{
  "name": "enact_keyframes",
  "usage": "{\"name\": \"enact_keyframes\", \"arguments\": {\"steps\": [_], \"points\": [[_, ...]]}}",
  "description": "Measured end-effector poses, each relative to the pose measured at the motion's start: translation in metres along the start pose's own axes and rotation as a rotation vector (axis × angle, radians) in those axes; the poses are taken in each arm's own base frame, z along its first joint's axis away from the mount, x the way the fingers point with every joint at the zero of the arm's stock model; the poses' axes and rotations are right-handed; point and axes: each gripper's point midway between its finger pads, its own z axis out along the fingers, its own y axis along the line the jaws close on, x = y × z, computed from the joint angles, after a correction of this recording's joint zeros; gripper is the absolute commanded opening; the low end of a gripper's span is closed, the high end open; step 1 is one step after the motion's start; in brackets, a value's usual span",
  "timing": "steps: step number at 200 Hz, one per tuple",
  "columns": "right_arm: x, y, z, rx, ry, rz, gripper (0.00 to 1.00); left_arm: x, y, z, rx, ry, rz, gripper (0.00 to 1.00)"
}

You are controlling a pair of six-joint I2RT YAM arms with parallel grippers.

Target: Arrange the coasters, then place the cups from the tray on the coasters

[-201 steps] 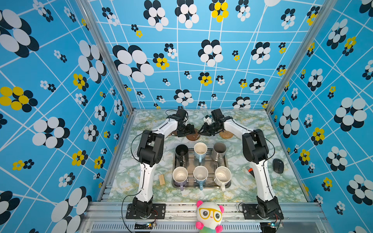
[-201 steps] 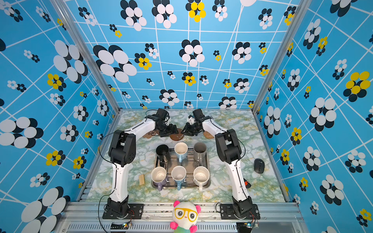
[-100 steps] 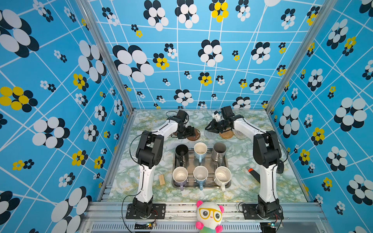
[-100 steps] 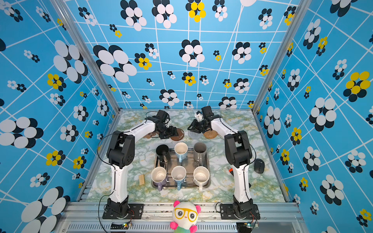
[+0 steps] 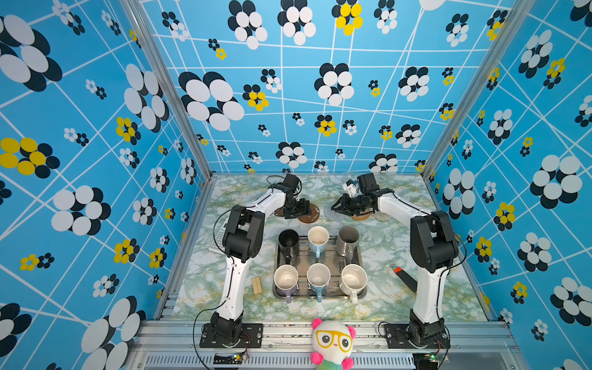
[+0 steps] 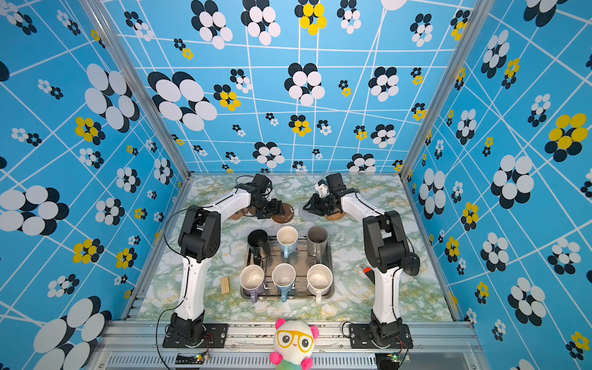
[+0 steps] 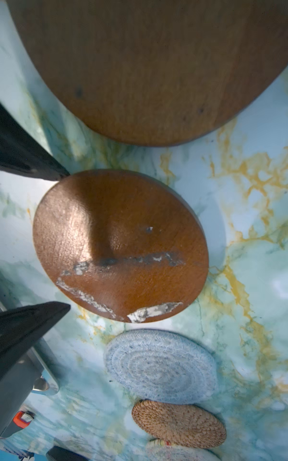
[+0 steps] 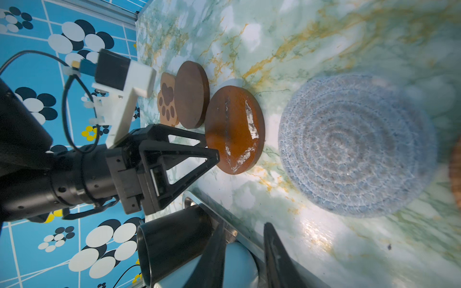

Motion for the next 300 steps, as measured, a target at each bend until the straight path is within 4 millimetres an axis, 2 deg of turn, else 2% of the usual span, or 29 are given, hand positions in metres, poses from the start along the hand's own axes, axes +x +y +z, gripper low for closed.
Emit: {"name": "enact_keyframes", "arguments": {"steps": [40, 99, 147, 206, 258, 300], "points": [[0.001, -0.011, -0.001, 0.007, -0.007, 0.013, 0.29, -0.011, -0.003, 0.001, -0.008, -0.011, 0.015, 0.77], [0.0, -0.012, -0.003, -0.006, -0.027, 0.002, 0.29, -0.008, -0.003, 0.005, -0.012, 0.006, 0.007, 0.77], [0.008, -0.019, 0.0, -0.008, -0.013, 0.015, 0.29, -0.012, -0.01, 0.006, 0.014, 0.003, -0.015, 0.77], [0.003, -0.015, -0.005, -0.022, -0.031, 0.004, 0.29, -0.016, -0.016, 0.004, 0.037, -0.007, -0.029, 0.77], [0.003, -0.014, -0.007, -0.023, -0.034, 0.002, 0.29, -0.016, -0.009, 0.004, 0.0, -0.01, -0.031, 0.8], [0.002, -0.014, -0.008, -0.026, -0.036, 0.002, 0.29, -0.01, -0.004, -0.012, -0.048, -0.014, -0.03, 0.81]]}}
